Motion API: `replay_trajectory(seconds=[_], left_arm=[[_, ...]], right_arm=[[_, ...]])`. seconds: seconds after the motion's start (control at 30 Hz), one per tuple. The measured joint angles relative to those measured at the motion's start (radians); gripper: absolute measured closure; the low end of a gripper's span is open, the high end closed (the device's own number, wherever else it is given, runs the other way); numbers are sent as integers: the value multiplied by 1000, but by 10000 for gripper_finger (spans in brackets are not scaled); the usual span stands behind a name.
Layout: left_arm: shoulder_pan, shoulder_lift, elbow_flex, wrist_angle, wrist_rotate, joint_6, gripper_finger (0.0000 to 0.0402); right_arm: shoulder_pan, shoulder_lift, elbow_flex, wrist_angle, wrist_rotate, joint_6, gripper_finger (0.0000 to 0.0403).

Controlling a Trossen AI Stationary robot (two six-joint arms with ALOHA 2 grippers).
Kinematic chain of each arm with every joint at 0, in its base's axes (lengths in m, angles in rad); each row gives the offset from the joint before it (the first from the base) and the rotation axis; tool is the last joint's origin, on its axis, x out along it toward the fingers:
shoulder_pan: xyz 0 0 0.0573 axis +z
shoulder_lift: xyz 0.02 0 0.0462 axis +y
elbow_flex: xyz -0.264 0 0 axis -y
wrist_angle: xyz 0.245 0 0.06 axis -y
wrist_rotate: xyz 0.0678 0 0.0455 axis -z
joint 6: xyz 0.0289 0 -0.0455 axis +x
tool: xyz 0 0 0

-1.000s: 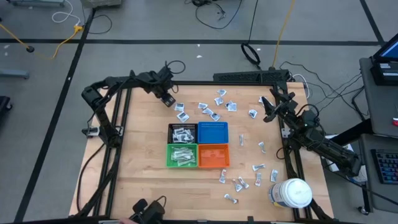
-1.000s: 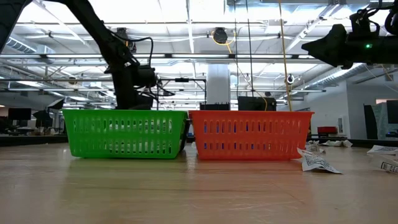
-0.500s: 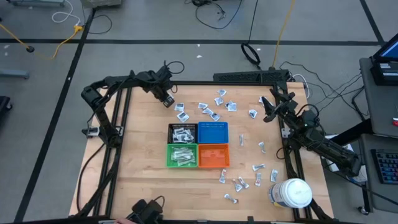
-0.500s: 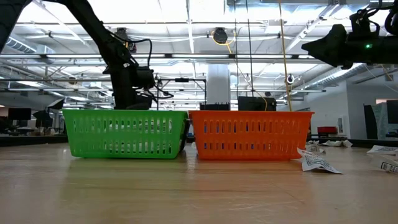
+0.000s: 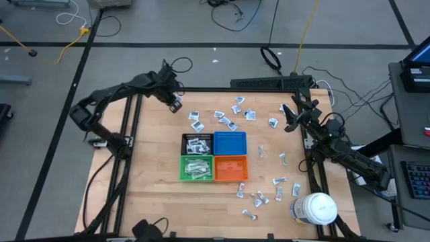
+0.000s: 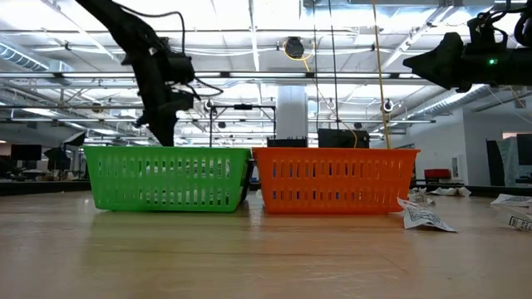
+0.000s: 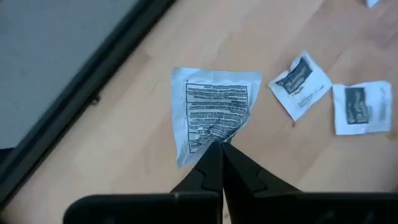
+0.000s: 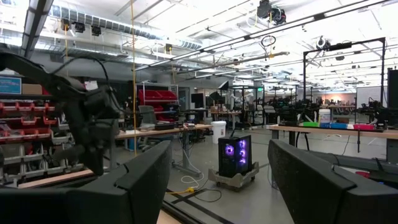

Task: Pick & Place First Aid Supplies
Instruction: Put the towelette pack into the black bin

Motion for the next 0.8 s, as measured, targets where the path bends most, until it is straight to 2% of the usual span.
replay_trajectory(seconds=[0.3,0.47,0.8], left_arm=[[-41,-90,0,-129,-7,-36,401],[-214,-93,0,-137,-5,-17,401],[-576,-93,0,-136,-1,-91,401]], right_arm=[[0,0,0,0,0,0,140],[0,0,0,0,0,0,140],[0,0,0,0,0,0,140]])
